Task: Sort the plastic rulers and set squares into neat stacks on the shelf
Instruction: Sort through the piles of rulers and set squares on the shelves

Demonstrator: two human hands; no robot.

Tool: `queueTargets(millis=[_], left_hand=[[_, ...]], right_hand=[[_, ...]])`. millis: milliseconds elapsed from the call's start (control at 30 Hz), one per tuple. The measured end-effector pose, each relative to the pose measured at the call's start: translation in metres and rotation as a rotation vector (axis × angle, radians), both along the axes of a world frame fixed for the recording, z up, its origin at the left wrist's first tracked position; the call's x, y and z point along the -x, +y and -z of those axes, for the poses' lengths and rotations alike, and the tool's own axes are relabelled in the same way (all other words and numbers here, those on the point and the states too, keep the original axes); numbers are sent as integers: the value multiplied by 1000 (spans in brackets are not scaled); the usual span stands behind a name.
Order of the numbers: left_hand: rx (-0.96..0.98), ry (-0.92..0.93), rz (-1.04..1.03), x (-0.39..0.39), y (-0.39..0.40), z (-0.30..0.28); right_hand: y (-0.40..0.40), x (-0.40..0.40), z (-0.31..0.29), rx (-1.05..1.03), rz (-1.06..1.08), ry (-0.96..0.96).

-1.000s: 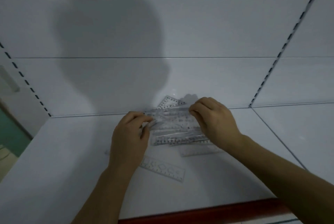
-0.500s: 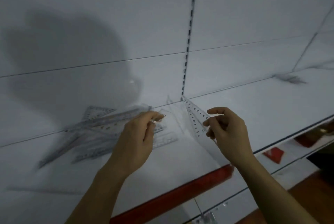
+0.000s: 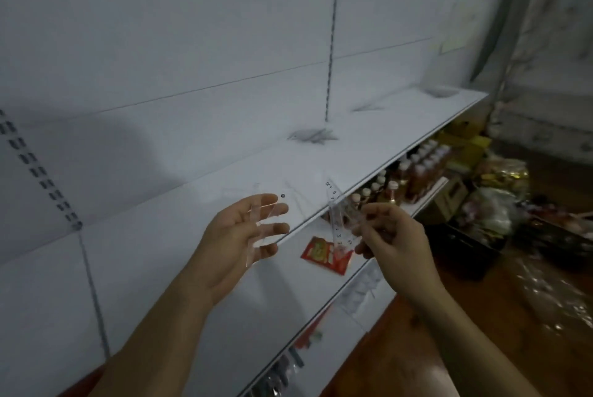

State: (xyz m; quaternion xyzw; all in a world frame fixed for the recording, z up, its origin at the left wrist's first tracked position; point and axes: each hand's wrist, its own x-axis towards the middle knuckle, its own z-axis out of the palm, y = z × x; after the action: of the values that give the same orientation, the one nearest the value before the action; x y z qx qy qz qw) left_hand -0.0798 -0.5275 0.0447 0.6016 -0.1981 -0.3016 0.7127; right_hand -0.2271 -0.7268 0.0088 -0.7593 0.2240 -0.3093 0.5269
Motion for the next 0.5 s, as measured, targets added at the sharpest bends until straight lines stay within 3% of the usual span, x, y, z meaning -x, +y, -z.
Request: queueTargets(millis=[133,300,500], left_hand=[[-102,-172,106,-5,-82,-15],[-408,-708,190,-35,-175,-15],[-473,-882,237,-80,-277,-7]], right_hand=[[-79,31,-10,71,124,41],[-147,44,-12,50,223,-3],[-227,13,-10,63,255,-40]])
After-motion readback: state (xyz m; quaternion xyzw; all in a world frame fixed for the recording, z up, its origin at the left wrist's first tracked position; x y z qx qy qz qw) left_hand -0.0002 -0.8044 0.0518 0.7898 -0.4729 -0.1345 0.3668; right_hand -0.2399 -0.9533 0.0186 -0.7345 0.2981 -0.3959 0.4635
